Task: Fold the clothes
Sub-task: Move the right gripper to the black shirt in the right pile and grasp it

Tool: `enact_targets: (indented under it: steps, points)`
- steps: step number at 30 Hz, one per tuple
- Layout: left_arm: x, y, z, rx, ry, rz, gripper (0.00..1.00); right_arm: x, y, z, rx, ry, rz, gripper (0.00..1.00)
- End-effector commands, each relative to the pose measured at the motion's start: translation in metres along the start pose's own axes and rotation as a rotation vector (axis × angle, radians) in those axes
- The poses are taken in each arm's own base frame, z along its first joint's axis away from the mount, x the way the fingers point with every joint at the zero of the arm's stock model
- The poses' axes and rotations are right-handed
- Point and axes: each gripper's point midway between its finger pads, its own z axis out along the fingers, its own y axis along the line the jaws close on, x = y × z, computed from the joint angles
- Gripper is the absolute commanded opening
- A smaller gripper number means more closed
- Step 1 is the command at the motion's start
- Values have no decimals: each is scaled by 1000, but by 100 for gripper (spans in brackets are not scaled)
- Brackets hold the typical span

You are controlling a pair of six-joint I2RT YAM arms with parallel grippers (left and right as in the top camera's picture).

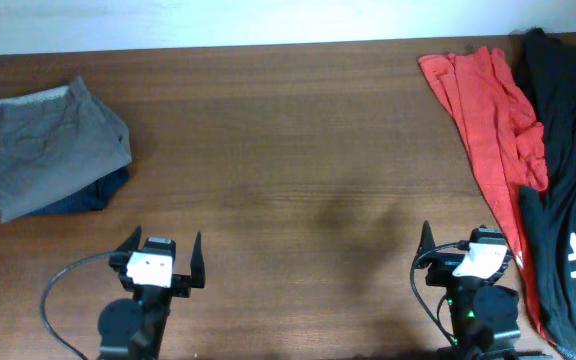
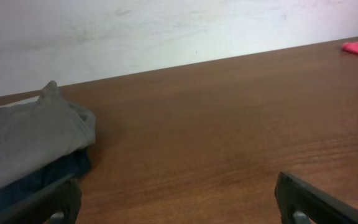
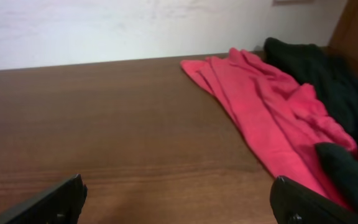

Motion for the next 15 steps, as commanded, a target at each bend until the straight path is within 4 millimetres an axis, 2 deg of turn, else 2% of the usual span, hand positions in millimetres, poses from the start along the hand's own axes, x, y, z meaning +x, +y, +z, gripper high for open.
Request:
enact_targets:
  steps: [1, 9, 15]
  points:
    - [-30, 4, 0, -5, 14, -16, 99, -25, -10, -8, 57, -2, -2, 98]
    - [-46, 6, 20, 16, 223, -16, 99, -36, -6, 0, 68, 204, -50, 99]
    - [-49, 0, 35, 67, 375, -23, 99, -36, 5, 18, 51, 472, -103, 99]
